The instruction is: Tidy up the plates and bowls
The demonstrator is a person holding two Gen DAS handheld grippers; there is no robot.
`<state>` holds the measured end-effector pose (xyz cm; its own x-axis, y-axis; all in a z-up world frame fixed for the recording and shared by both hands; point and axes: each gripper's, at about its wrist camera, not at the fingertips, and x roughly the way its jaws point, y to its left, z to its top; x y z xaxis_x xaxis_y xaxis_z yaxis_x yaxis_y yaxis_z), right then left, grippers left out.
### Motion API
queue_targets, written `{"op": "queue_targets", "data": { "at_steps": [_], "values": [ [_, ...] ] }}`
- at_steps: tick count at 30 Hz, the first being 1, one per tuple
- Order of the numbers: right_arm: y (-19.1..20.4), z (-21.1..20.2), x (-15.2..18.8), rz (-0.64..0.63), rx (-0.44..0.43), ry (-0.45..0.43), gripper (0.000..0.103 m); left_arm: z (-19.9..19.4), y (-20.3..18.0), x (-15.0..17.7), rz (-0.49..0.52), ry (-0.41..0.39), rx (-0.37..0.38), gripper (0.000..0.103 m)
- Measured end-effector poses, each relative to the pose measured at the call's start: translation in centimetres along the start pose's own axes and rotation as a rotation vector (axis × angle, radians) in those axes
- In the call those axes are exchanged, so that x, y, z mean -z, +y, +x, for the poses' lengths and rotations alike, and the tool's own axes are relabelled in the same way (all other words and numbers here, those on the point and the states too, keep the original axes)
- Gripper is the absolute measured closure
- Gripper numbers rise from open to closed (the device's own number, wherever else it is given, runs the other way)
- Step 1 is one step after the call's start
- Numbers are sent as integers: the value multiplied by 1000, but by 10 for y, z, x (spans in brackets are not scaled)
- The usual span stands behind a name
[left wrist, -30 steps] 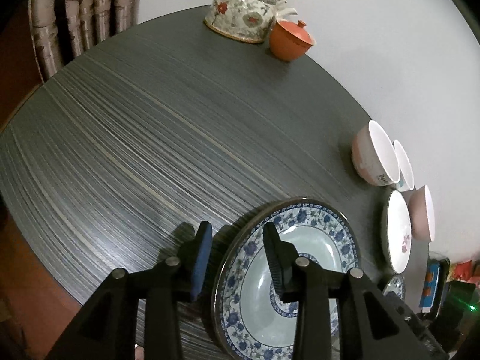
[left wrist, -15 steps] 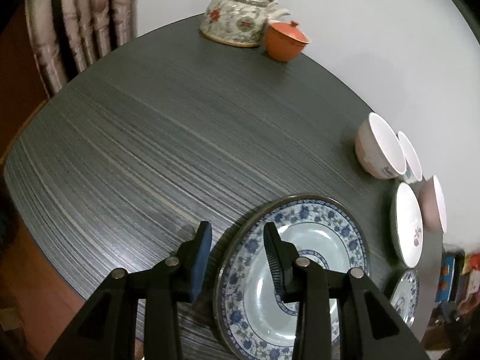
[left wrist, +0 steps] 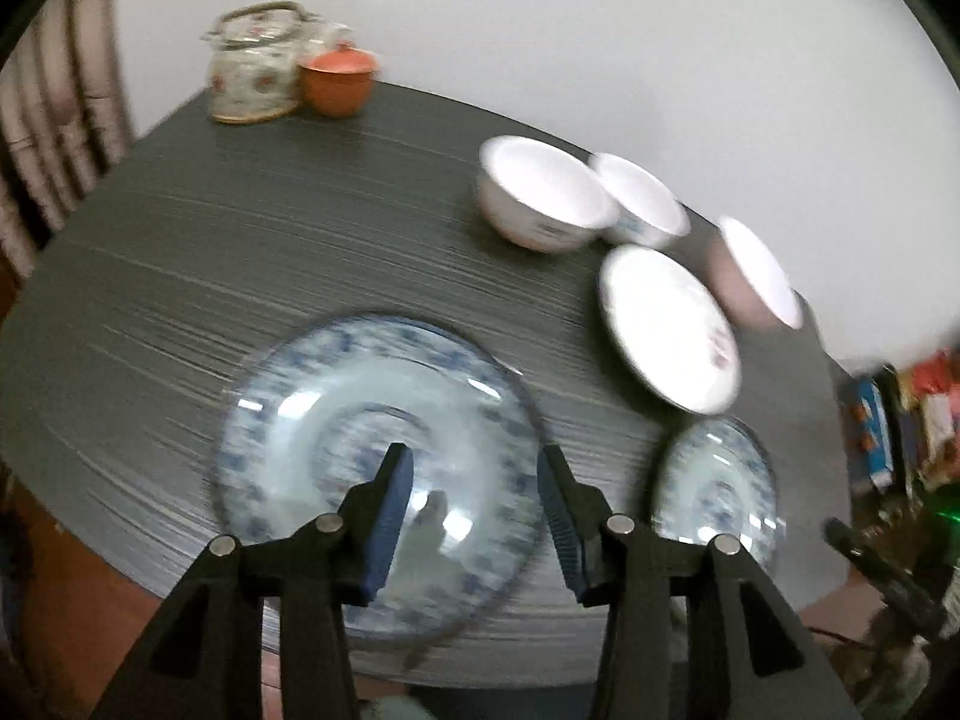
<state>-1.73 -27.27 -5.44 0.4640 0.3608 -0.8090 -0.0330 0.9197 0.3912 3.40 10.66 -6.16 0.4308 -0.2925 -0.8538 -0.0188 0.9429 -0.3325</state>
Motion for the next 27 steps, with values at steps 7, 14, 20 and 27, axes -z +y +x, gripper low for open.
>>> {"op": "queue_targets", "data": {
  "at_steps": [7, 14, 20, 27],
  "values": [
    [-24, 7, 12, 24, 19, 29, 64, 22, -50, 19, 62, 76, 82, 50],
    [-47, 18, 17, 60, -13, 69, 64, 48, -72, 29, 54, 169, 167, 49],
    [-73, 33, 19, 128, -86, 110, 64, 72, -83, 31, 15, 249, 229, 49],
    [-91, 46, 15, 160, -150, 154, 64, 99, -88, 30, -56, 332, 256, 49]
  ]
}}
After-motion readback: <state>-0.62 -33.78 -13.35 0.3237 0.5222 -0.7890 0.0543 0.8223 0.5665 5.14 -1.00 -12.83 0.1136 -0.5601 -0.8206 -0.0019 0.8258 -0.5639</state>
